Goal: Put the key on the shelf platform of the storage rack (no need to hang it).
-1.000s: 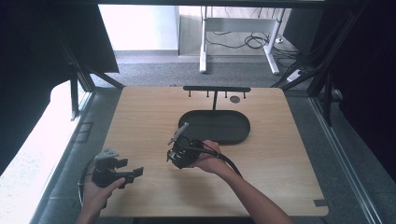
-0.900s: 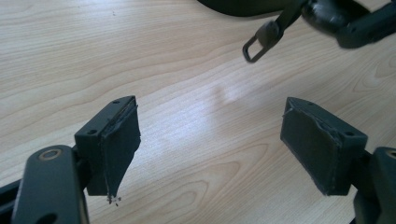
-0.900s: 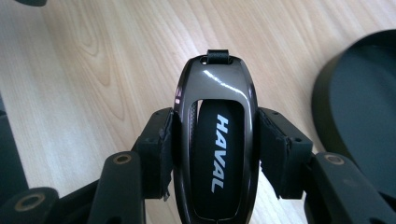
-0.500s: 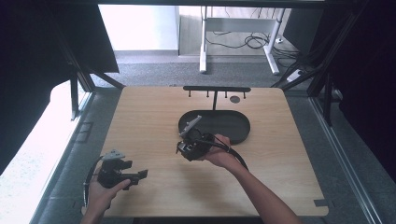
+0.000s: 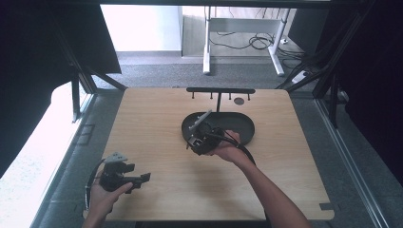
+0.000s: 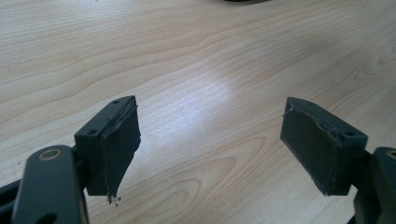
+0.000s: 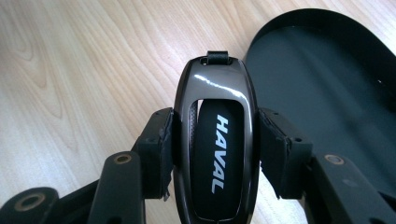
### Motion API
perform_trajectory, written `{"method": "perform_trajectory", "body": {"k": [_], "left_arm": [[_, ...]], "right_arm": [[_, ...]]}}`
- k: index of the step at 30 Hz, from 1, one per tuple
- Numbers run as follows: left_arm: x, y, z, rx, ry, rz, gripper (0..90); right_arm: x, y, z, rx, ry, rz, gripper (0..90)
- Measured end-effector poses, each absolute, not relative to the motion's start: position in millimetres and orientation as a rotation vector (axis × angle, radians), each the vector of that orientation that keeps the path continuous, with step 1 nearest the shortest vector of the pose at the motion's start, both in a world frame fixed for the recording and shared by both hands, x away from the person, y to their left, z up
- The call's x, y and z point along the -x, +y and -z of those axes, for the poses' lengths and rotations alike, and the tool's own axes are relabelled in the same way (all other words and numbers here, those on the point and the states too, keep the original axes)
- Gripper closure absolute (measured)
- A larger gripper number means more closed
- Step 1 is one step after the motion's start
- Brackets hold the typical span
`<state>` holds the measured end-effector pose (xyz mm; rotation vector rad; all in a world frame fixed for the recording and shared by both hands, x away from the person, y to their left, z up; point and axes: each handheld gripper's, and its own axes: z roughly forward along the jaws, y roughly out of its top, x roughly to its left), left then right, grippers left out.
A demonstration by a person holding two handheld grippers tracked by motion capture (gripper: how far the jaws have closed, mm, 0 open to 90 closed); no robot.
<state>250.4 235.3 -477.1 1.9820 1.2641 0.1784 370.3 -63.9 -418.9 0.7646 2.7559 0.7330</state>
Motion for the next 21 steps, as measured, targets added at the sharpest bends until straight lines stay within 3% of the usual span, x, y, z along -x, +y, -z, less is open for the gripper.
{"method": "perform_trajectory", "body": {"k": [21], "left_arm": [[-250, 237, 477, -1.982, 1.261, -0.172, 19.9]], "right_arm": [[-403, -67, 422, -0.811, 2.771, -0.686, 48.7]]}}
